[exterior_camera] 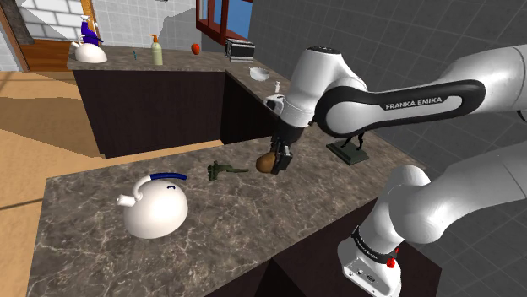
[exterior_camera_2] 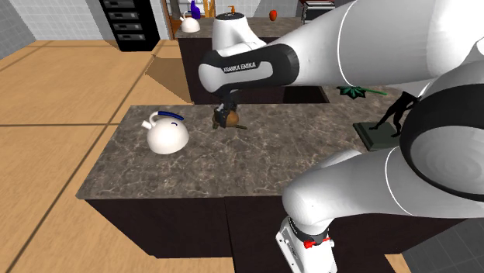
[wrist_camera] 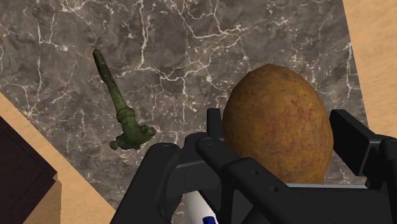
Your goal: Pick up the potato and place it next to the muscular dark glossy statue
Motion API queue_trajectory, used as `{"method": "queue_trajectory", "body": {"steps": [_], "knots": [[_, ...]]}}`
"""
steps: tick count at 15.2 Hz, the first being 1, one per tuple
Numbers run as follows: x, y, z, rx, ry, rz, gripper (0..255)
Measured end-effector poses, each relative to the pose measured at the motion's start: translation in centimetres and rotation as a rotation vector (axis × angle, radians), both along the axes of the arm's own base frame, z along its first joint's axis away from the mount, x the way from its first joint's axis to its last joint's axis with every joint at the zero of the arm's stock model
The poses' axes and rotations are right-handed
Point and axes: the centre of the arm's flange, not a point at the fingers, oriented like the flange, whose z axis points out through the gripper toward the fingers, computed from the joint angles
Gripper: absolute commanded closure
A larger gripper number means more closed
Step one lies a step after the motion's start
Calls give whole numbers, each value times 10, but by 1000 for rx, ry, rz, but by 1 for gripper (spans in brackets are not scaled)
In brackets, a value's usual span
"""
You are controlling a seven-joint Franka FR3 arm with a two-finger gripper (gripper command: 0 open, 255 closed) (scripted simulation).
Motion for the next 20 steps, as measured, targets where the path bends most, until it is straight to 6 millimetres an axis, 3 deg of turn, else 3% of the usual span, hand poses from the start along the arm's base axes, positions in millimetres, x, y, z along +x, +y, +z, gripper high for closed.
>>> {"method": "queue_trajectory", "body": {"steps": [20], "knots": [[-2,0,106,0,0,0,255]]}}
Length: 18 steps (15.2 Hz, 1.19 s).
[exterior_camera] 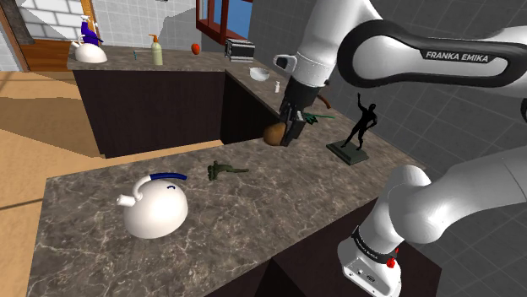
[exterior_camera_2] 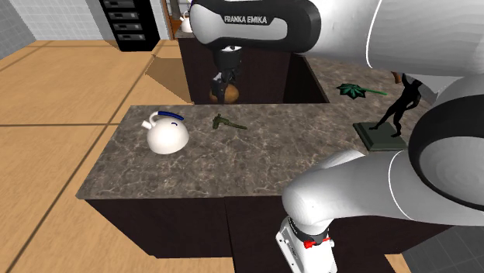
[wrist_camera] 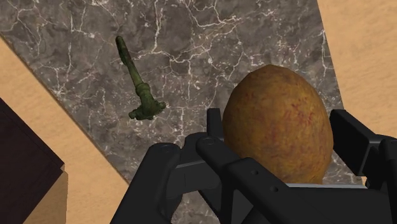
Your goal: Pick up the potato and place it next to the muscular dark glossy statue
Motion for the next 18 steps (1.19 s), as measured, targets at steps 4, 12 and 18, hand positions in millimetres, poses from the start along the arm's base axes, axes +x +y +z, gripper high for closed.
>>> {"method": "queue_trajectory", "body": {"steps": [4,12,18], "knots": [[2,1,20,0,0,0,255],[1,-1,64,0,0,0,255],[-8,-49,75,-1,0,-1,255]]}}
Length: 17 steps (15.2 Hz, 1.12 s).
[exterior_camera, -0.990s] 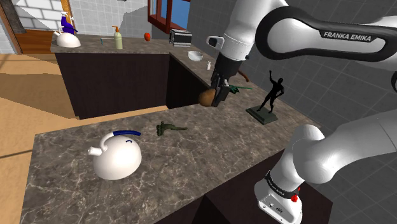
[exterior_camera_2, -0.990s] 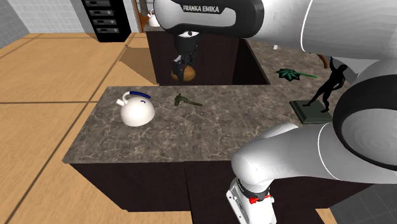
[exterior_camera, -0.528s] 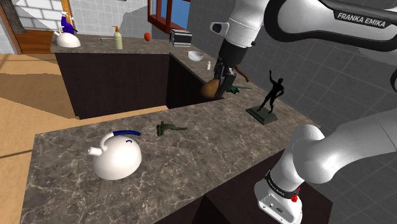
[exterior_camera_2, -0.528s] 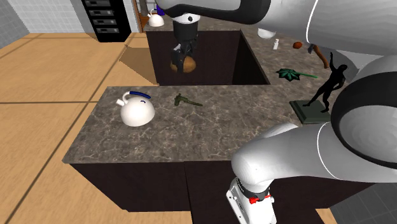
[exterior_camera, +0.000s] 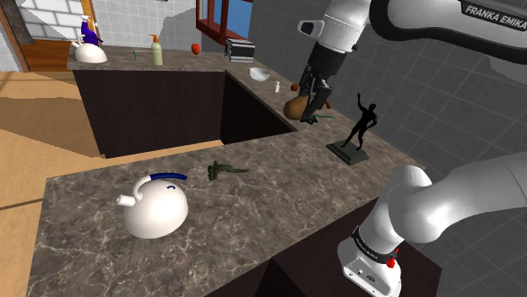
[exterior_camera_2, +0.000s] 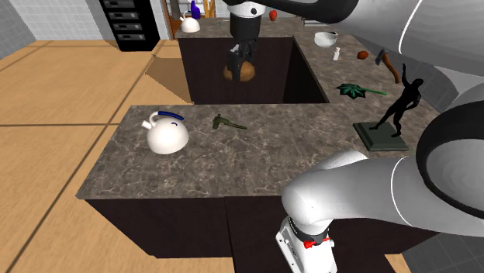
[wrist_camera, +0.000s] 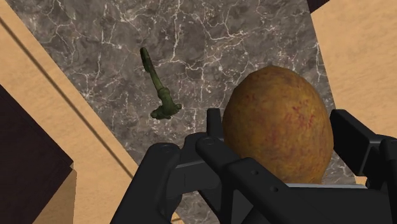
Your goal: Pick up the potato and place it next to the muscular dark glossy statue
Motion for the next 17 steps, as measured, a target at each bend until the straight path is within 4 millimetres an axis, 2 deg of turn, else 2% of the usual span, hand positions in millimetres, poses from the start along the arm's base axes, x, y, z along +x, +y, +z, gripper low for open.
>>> {"method": "queue_trajectory", "body": {"steps": [8,13,17], "knots": [[-28,-105,1,1,0,0,255],[-38,-171,-4,1,0,0,255],[-50,-223,0,1,0,0,255]]}}
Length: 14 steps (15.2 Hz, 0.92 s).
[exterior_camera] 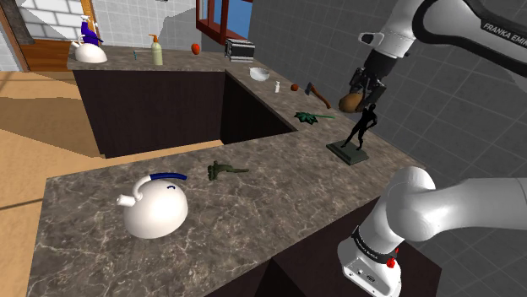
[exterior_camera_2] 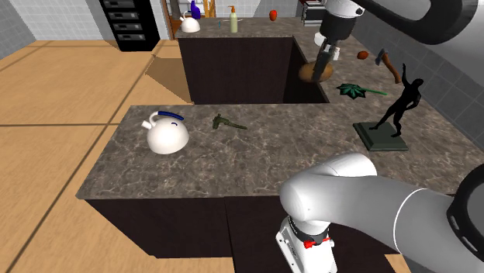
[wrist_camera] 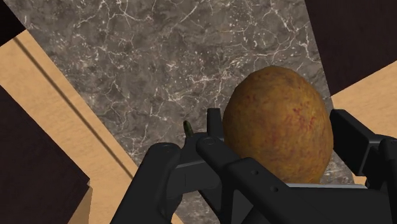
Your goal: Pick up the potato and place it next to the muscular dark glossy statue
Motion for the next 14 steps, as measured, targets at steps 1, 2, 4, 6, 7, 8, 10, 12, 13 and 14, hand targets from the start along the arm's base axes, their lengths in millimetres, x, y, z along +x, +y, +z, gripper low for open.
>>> {"method": "queue_trajectory", "body": {"steps": [1,2,4,6,7,8,10,12,13,14], "knots": [[-1,-15,1,0,0,0,255],[-7,-26,0,0,1,0,255],[-15,-48,-1,0,0,1,255],[-16,-76,-1,0,0,0,255],[-21,-88,-1,0,0,0,255],[-23,-102,-2,0,0,0,255],[-30,-128,-2,0,0,1,255],[-36,-156,-2,0,0,0,255],[-42,-168,0,1,0,0,255],[-46,-177,0,1,0,0,255]]}}
